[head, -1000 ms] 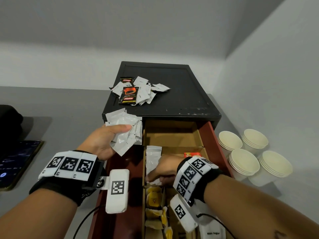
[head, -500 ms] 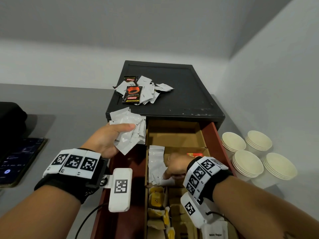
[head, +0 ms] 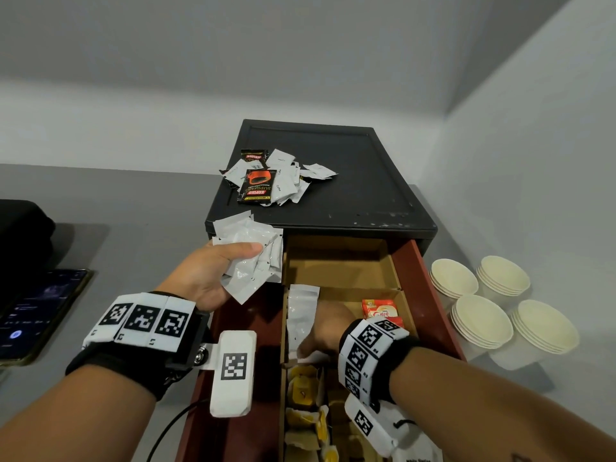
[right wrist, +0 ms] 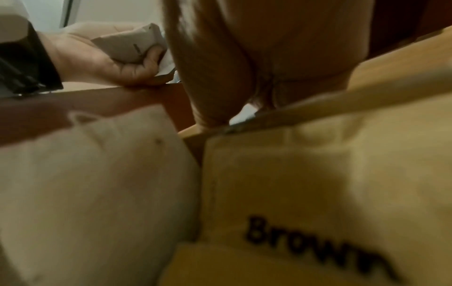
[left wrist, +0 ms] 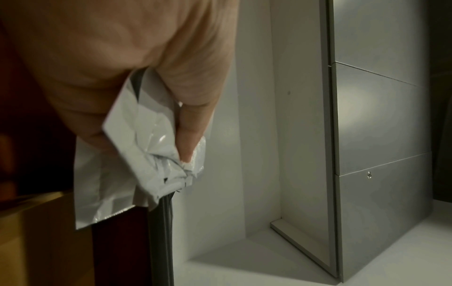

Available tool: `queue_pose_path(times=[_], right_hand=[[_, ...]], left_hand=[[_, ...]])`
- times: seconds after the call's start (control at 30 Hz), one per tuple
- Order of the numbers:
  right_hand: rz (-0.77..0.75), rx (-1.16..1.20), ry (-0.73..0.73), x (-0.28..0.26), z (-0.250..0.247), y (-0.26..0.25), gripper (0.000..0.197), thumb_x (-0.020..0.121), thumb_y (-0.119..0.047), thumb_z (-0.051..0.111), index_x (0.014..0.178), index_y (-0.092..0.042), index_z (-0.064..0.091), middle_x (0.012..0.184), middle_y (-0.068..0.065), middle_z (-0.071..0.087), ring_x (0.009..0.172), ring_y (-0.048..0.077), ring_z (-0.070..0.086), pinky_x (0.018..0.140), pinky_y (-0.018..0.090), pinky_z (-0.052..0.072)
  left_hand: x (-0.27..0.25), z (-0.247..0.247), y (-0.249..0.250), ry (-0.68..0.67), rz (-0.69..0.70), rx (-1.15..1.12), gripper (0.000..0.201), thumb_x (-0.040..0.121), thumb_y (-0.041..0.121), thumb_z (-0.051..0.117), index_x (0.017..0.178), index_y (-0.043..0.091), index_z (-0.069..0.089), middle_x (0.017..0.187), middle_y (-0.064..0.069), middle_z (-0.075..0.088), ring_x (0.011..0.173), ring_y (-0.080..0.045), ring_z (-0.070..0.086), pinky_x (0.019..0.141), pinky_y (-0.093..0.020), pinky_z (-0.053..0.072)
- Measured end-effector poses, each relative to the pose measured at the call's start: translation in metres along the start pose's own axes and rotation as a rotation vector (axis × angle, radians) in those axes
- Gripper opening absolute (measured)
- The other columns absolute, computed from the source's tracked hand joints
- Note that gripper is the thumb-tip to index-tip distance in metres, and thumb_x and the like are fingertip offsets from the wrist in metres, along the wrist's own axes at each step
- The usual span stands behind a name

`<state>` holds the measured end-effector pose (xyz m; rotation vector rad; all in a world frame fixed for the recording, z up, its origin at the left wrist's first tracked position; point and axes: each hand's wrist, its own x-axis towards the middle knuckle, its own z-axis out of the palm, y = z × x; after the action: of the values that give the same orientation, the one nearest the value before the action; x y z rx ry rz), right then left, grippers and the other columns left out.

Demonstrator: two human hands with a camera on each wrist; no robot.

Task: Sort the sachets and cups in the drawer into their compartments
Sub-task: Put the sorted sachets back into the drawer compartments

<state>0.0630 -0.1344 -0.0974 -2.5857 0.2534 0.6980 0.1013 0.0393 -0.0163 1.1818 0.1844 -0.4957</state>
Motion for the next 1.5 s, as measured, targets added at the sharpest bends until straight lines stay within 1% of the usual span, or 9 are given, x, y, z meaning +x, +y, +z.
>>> queue_pose_path(times=[0.17, 0.27, 0.43, 0.67, 0.77, 0.9, 1.1, 1.27, 1.5], right_hand=[[0.065, 0.040, 0.215, 0.000, -0.010, -0.002, 0.070, 0.064, -0.038, 0.084, 0.120, -0.014, 0.049, 0.116, 0.006, 0.062, 0.104, 0.027, 0.061, 0.081, 0.034, 0.053], [0.070, 0.141, 0.183, 0.000, -0.008, 0.002, 0.069, 0.063, -0.032, 0.086, 0.119, -0.013, 0.050, 0.116, 0.005, 0.061, 0.104, 0.026, 0.060, 0.082, 0.032, 0.051], [0.060, 0.222, 0.090, -0.001, -0.006, 0.009, 0.035, 0.072, -0.007, 0.076, 0.100, -0.009, 0.056, 0.106, 0.010, 0.064, 0.099, 0.027, 0.062, 0.085, 0.037, 0.054], [0.030, 0.357, 0.119, 0.008, 0.004, 0.010, 0.038, 0.076, -0.026, 0.075, 0.109, -0.013, 0.060, 0.107, 0.004, 0.067, 0.096, 0.024, 0.064, 0.083, 0.032, 0.052], [0.007, 0.380, 0.140, 0.007, 0.004, 0.008, 0.034, 0.079, -0.026, 0.072, 0.108, -0.014, 0.061, 0.107, 0.004, 0.067, 0.096, 0.023, 0.064, 0.083, 0.032, 0.052], [0.011, 0.401, 0.088, 0.004, 0.005, 0.007, 0.042, 0.067, -0.016, 0.080, 0.104, -0.014, 0.060, 0.103, 0.007, 0.069, 0.092, 0.026, 0.067, 0.083, 0.041, 0.056], [0.027, 0.216, 0.086, 0.005, 0.005, 0.010, 0.070, 0.063, -0.013, 0.084, 0.122, -0.019, 0.047, 0.118, 0.005, 0.061, 0.109, 0.027, 0.058, 0.091, 0.038, 0.051], [0.017, 0.169, 0.216, 0.007, -0.001, 0.007, 0.050, 0.068, -0.021, 0.079, 0.115, -0.016, 0.060, 0.112, 0.004, 0.067, 0.100, 0.023, 0.064, 0.082, 0.029, 0.052], [0.046, 0.135, 0.186, 0.005, 0.000, 0.002, 0.044, 0.069, -0.022, 0.078, 0.108, -0.011, 0.062, 0.108, 0.006, 0.067, 0.097, 0.024, 0.064, 0.078, 0.028, 0.053]], left_hand=[[0.001, -0.001, 0.000, 0.005, 0.010, -0.005, 0.019, 0.088, -0.004, 0.054, 0.102, 0.003, 0.064, 0.077, -0.011, 0.073, 0.061, -0.021, 0.071, 0.050, -0.034, 0.058], [0.002, -0.002, -0.001, 0.009, 0.006, -0.002, 0.023, 0.086, -0.003, 0.055, 0.106, 0.003, 0.064, 0.082, -0.012, 0.073, 0.063, -0.022, 0.071, 0.054, -0.035, 0.059], [0.003, -0.003, -0.001, 0.001, 0.008, -0.011, 0.031, 0.086, -0.003, 0.056, 0.116, 0.003, 0.061, 0.090, -0.013, 0.071, 0.065, -0.022, 0.072, 0.053, -0.034, 0.058], [0.005, -0.003, -0.001, 0.005, 0.004, -0.011, 0.020, 0.086, -0.003, 0.056, 0.102, 0.005, 0.064, 0.078, -0.010, 0.073, 0.062, -0.021, 0.071, 0.050, -0.032, 0.058], [0.005, -0.004, -0.001, 0.003, 0.007, -0.014, 0.020, 0.086, -0.004, 0.055, 0.102, 0.005, 0.064, 0.079, -0.011, 0.073, 0.063, -0.022, 0.071, 0.052, -0.034, 0.058], [0.004, -0.003, -0.002, 0.007, 0.006, -0.019, 0.018, 0.087, -0.005, 0.054, 0.096, 0.007, 0.064, 0.073, -0.009, 0.073, 0.060, -0.021, 0.071, 0.050, -0.034, 0.058], [0.004, -0.002, 0.000, 0.013, -0.010, -0.022, 0.034, 0.085, -0.004, 0.057, 0.117, 0.004, 0.060, 0.088, -0.014, 0.072, 0.064, -0.023, 0.072, 0.049, -0.034, 0.057], [0.006, -0.004, -0.001, 0.008, -0.003, -0.020, 0.029, 0.085, -0.004, 0.057, 0.112, 0.005, 0.062, 0.083, -0.012, 0.073, 0.064, -0.023, 0.072, 0.052, -0.036, 0.058], [0.005, -0.002, -0.001, 0.005, 0.012, 0.000, 0.021, 0.087, -0.005, 0.055, 0.102, 0.007, 0.063, 0.075, -0.010, 0.073, 0.061, -0.021, 0.071, 0.049, -0.034, 0.057]])
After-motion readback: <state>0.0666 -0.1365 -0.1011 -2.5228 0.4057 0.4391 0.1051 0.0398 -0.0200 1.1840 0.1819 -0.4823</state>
